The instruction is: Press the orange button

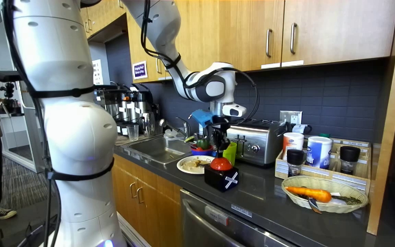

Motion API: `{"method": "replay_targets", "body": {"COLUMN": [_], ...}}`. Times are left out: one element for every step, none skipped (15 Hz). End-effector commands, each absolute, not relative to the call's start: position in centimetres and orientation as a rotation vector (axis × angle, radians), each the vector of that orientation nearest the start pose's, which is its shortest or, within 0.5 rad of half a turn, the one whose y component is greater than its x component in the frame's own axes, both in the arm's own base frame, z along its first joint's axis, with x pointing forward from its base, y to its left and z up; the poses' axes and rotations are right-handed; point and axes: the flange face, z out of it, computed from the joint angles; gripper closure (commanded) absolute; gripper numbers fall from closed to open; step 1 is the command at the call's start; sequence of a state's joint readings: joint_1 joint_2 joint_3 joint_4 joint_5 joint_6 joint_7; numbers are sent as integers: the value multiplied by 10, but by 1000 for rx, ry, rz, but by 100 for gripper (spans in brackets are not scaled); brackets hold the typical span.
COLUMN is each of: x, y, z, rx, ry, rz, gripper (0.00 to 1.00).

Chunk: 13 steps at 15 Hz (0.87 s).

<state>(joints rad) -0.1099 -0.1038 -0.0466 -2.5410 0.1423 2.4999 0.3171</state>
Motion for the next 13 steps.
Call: {"method": "replay_targets", "body": {"x": [456, 457, 458, 458, 458, 458, 459, 459, 458, 458, 457, 457, 456], "y": [-74, -74, -74, -74, -73, -73, -73, -72, -72, -71, -69, -69, -67], "z": [295, 295, 296, 296, 297, 298, 299, 302, 304, 308, 313, 316, 320], "rx": [-2921, -2920, -2920, -2917, -2917, -2919, -2923, -2929, -2927, -2931, -2927, -2929, -2936], "ry": [863, 862, 860, 855, 846, 832, 819, 815, 814, 813, 819, 815, 805], "rz": [-15, -9, -5, 1, 5, 4, 9, 12, 17, 18, 29, 27, 21], "gripper": [100, 100, 100, 100, 100, 100, 100, 100, 100, 100, 100, 100, 87]}}
